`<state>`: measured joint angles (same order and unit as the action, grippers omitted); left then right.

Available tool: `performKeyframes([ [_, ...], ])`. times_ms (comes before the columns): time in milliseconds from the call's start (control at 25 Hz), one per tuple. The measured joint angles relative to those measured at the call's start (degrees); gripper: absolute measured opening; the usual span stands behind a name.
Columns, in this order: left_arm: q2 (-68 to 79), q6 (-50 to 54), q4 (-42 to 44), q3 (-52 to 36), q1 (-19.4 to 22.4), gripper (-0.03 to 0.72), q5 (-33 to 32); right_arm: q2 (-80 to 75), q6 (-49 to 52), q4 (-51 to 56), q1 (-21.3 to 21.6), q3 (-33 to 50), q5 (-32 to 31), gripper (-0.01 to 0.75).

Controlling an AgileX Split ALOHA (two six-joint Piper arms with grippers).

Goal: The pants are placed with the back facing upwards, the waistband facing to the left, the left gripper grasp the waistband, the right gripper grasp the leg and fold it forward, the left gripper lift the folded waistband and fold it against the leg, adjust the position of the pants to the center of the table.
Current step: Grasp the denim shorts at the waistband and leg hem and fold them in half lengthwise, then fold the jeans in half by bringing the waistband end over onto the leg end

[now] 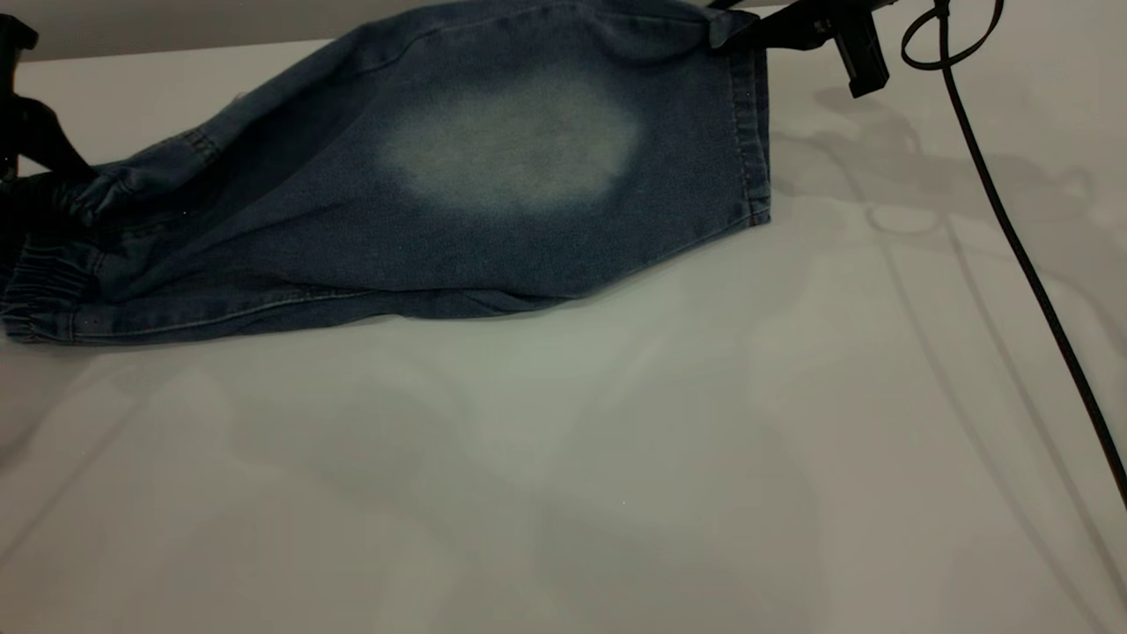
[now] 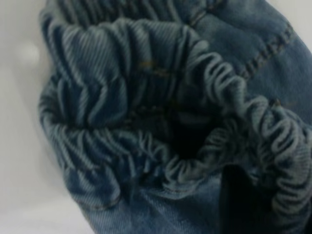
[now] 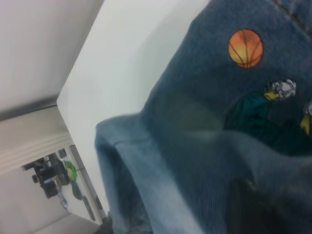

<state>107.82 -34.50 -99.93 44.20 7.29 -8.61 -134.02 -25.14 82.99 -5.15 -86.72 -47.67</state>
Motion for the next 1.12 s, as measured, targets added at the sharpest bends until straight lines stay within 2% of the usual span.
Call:
performKeyframes([
  [160,0.00,-7.01,0.05,0.53,0.00,0.393,-0.77,0.00,-5.73,3.23,0.00,0.00,-1.56,0.365],
  [280,-0.08,-13.77,0.05,2.27,0.00,0.419,-1.41,0.00,-11.30,7.32,0.00,0.00,-5.05,0.505],
  [400,-1.11,-21.81,0.05,4.68,0.00,0.423,-1.26,0.00,-16.43,10.98,0.00,0.00,-9.78,0.574],
  [640,-4.33,-37.49,0.00,4.90,0.00,0.424,1.32,0.04,-20.25,9.11,-1.20,0.00,-16.55,0.581],
  [760,-5.81,-41.71,0.00,3.46,0.59,0.424,3.09,0.04,-20.31,5.30,-3.74,0.00,-15.11,0.581],
  [880,-6.43,-42.58,0.61,2.03,2.97,0.424,2.90,0.04,-20.02,-0.54,-7.14,-0.91,-12.84,0.581],
  [1000,-7.53,-41.97,4.55,0.78,6.38,0.424,0.05,0.04,-16.80,-6.59,-11.08,-3.49,-9.07,0.581],
  [1120,-7.86,-40.28,9.31,0.50,10.12,0.424,-5.45,0.04,-12.55,-15.16,-14.98,-7.81,-4.89,0.581],
])
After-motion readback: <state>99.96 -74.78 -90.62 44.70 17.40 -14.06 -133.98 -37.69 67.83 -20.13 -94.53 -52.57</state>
